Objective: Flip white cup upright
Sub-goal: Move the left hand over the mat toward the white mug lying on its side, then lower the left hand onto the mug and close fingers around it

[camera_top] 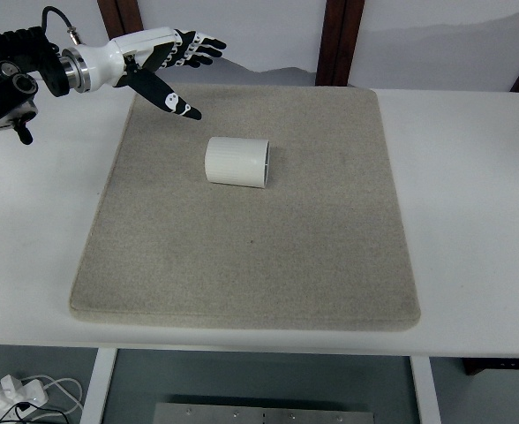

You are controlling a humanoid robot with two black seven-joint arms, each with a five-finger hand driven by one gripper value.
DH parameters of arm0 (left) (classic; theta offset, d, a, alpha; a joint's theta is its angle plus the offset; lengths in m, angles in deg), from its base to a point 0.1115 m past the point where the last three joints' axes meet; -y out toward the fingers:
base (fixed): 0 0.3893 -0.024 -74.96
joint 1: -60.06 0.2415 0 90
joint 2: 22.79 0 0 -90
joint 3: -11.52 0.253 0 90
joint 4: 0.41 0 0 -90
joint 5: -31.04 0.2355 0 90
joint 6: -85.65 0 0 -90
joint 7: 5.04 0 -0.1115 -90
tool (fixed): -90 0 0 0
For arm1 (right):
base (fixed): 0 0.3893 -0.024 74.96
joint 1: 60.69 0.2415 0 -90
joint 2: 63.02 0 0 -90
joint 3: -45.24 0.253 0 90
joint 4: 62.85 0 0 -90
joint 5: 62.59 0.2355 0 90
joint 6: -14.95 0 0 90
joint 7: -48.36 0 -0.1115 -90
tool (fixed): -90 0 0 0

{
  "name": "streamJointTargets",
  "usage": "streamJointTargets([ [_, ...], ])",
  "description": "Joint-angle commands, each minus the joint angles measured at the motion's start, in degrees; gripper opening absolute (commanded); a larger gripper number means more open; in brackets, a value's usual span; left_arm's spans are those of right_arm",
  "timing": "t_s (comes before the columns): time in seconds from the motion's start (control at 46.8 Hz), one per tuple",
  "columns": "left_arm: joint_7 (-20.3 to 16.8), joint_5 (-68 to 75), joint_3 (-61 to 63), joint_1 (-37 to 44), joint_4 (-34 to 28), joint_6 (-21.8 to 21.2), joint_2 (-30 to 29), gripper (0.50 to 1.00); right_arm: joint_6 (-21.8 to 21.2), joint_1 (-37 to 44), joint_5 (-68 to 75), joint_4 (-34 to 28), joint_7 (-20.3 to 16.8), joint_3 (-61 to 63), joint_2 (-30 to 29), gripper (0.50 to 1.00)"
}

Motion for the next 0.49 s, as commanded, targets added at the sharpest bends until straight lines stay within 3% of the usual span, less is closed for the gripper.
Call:
streamJointTargets([
  [0.0, 0.61, 0.82, 2.5, -0.79, 2.34, 0.07, -0.74, 0.988, 0.0, 0.0, 0.0, 0.0, 0.0, 0.0, 0.0, 0.952],
  [0.471, 6.67, 4.77, 11.39, -7.47, 6.3, 0.16, -0.48, 0.984, 0.0, 0.0, 0.0, 0.0, 0.0, 0.0, 0.0, 0.952],
])
